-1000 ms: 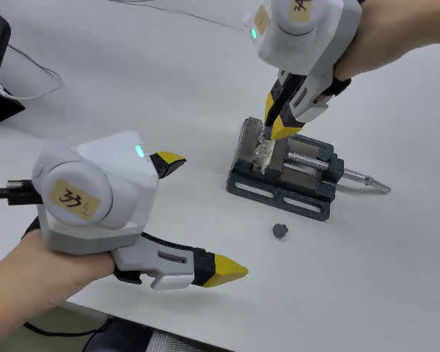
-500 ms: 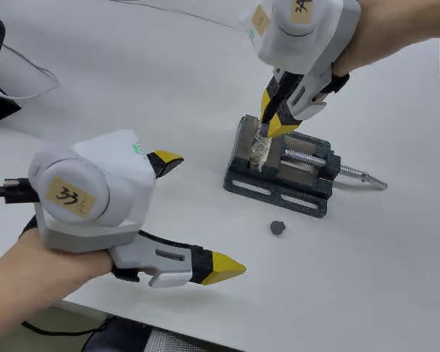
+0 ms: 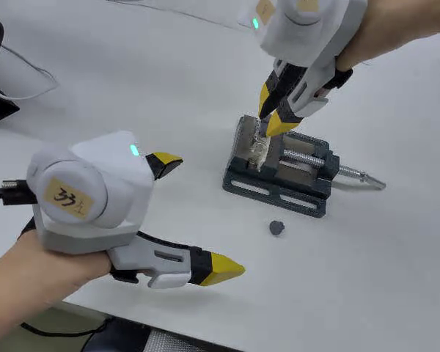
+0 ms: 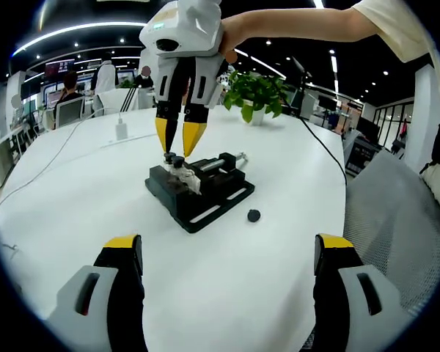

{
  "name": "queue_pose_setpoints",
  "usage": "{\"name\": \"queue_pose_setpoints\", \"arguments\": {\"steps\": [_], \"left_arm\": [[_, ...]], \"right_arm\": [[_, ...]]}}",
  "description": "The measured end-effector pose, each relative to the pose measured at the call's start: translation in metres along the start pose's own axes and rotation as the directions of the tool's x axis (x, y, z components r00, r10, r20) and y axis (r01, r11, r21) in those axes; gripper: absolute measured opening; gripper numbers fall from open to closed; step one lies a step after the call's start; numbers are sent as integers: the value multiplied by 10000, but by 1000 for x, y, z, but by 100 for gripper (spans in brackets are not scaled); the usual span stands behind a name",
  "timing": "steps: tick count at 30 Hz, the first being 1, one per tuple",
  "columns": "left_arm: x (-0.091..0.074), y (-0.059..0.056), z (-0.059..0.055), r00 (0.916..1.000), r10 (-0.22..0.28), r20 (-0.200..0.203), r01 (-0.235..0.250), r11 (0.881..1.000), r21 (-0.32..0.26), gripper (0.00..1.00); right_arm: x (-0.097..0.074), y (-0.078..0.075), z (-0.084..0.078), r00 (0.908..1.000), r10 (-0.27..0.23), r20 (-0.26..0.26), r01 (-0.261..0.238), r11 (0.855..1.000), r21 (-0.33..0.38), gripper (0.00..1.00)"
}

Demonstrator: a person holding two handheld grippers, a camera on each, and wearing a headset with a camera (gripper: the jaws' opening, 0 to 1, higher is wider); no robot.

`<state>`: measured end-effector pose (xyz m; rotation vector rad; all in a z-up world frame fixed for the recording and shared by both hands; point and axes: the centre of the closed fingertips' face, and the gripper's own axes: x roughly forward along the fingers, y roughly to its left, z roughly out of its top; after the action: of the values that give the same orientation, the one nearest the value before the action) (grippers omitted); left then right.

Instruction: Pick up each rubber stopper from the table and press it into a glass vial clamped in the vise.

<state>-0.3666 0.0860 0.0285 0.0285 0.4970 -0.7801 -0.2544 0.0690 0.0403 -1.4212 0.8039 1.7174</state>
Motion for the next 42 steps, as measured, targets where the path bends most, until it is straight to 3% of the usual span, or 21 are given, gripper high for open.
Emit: {"name": "queue_pose_setpoints", "arguments": {"steps": [13, 18, 42], "left_arm": [[-2, 6, 7, 9999, 60, 125, -61, 10000, 55, 97], [-1, 7, 8, 9999, 70, 119, -71, 10000, 48, 97], [-1, 9, -3, 9999, 79, -66, -80, 9998, -179, 96]], "right_arm": [[-6, 1, -3, 9991, -85, 406, 65, 9988, 490, 8], [-4, 0, -2, 9983, -51, 577, 8, 9972, 745, 0], [7, 0, -2, 9979, 129, 641, -195, 9944, 1039, 0]]}}
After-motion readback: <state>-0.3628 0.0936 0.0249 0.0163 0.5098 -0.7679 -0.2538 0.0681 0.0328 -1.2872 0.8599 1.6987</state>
